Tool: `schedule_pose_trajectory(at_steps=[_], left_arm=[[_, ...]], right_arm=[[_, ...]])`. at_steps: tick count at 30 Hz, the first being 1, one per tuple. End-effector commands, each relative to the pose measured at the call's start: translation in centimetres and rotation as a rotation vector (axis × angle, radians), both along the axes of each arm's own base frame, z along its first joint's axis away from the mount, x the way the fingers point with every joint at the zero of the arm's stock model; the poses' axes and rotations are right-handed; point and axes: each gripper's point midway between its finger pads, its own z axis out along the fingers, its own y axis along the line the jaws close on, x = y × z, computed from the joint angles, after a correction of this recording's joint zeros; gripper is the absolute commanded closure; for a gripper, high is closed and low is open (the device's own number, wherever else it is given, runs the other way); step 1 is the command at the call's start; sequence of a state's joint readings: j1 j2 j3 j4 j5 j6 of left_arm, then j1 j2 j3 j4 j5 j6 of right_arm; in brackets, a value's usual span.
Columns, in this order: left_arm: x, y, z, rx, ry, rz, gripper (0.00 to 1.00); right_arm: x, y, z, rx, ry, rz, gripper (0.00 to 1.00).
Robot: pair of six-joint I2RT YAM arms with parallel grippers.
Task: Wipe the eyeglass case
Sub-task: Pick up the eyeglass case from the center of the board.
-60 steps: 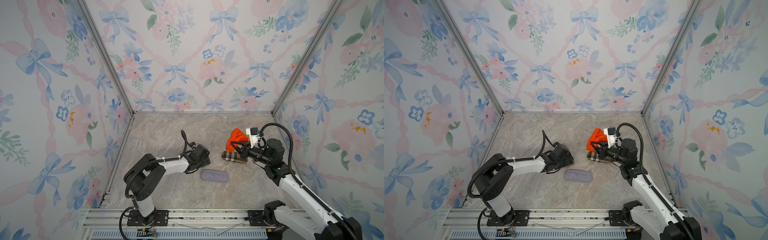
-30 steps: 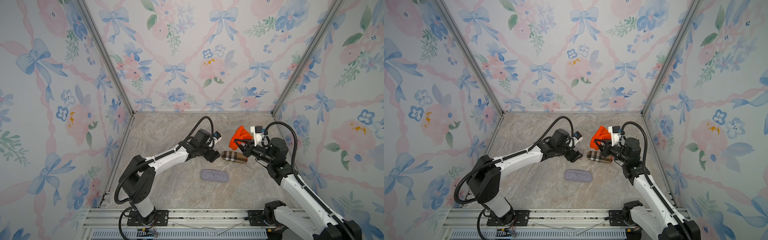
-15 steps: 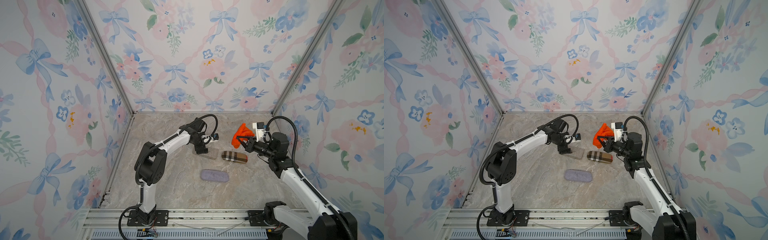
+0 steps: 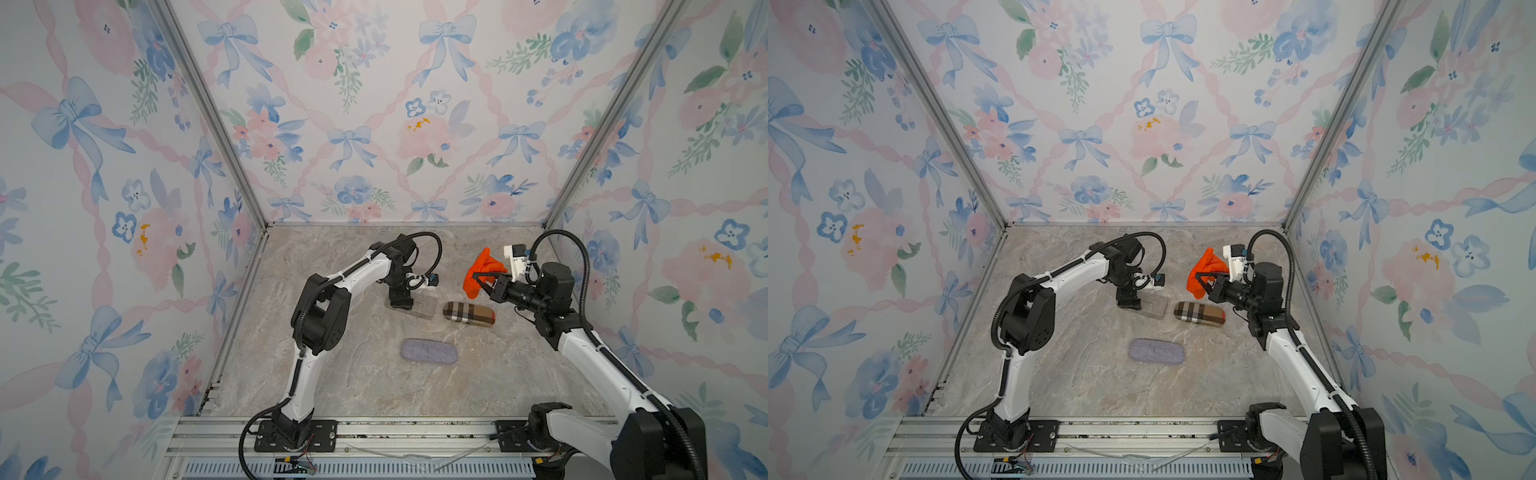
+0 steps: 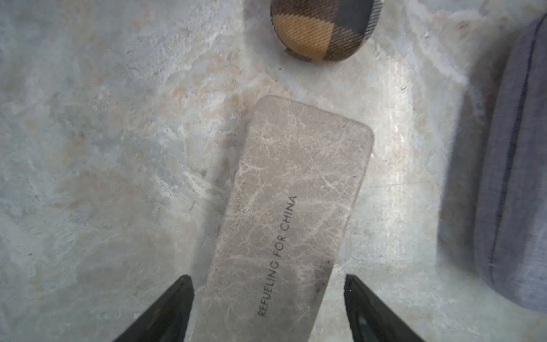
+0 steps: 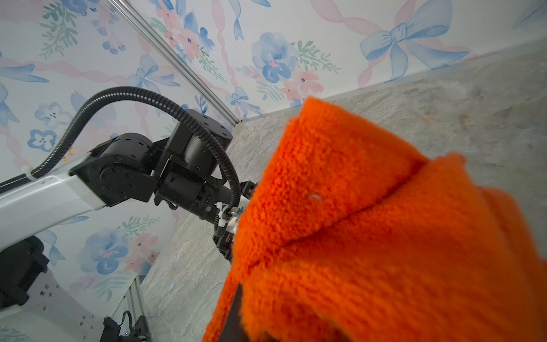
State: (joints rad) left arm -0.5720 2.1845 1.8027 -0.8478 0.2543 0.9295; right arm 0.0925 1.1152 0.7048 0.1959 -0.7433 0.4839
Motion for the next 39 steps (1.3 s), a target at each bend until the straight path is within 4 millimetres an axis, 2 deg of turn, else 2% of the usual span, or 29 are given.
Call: schedule_pose_trajectory(at_steps=[1, 9, 15, 22, 30, 35, 39], left_arm=[[-0.3, 0.8, -1.0, 0.028, 0.045, -0.015, 0.18], [0.4, 2.3, -2.9, 0.049, 0.079, 0.016, 0.17], [-0.8, 3.6, -4.3, 0.061, 0.142, 0.055, 0.20], [-1.2, 3.8, -4.1, 0.046, 0.142, 0.100, 0.26], [-4.0, 5.2, -5.2, 0.061, 0.160, 0.165, 0.37], [-4.3, 4.7, -3.1, 0.002, 0.110, 0.205, 0.53], [-3.8, 3.3, 0.5, -0.075, -0.020, 0.237, 0.59]], right_arm=[[0.1, 0.4, 2.3, 0.038, -0.073, 0.032, 1.00], [0.6, 0.5, 1.6, 0.040, -0.051, 0.031, 1.00], [0.6, 0.4, 1.4, 0.033, -0.048, 0.029, 1.00], [0.7, 0.4, 1.0, 0.032, -0.032, 0.026, 1.00], [0.6, 0.3, 1.0, 0.039, -0.022, 0.018, 1.00], [0.7, 0.5, 1.1, 0.060, 0.008, 0.017, 1.00], [0.0, 1.5, 1.1, 0.039, 0.099, 0.058, 1.00]])
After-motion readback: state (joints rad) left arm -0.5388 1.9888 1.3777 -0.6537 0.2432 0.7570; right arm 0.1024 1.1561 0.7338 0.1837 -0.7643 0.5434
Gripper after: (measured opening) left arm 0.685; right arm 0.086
